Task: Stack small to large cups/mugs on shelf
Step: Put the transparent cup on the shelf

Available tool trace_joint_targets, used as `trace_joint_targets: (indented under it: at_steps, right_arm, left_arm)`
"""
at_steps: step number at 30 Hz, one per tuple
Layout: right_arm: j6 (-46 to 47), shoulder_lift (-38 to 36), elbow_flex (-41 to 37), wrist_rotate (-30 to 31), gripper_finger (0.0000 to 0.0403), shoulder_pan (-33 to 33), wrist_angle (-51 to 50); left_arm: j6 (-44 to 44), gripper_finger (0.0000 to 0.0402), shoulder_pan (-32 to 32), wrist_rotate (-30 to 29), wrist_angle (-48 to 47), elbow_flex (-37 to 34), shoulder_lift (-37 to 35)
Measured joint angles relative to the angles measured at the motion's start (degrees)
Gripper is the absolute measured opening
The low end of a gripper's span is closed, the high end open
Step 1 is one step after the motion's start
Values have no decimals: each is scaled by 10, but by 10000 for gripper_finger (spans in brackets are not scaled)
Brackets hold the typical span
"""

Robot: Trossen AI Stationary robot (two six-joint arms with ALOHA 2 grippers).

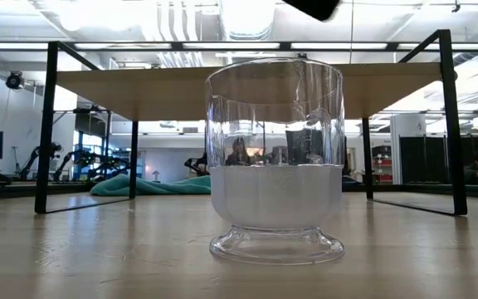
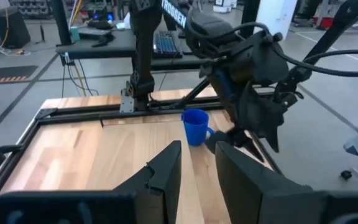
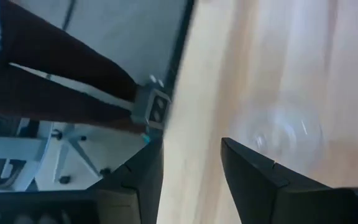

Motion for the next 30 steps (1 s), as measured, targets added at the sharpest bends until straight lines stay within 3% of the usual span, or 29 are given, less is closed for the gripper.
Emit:
trace_joint_targets:
  at_steps: [11,20,26,30]
  right_arm:
    - [-95,43,0,0,146,0,11]
    - [-103,87,0,4,134,0,10]
    - [-120,95,0,18,124,0,8]
    - [-134,95,0,65,118,0,6]
  left_arm:
    - [1,86,0,0,-29,-6,-22]
    - [2,86,0,0,-28,-7,-19]
    - [3,86,0,0,-28,-6,-14]
    - [3,86,0,0,-28,-6,-11]
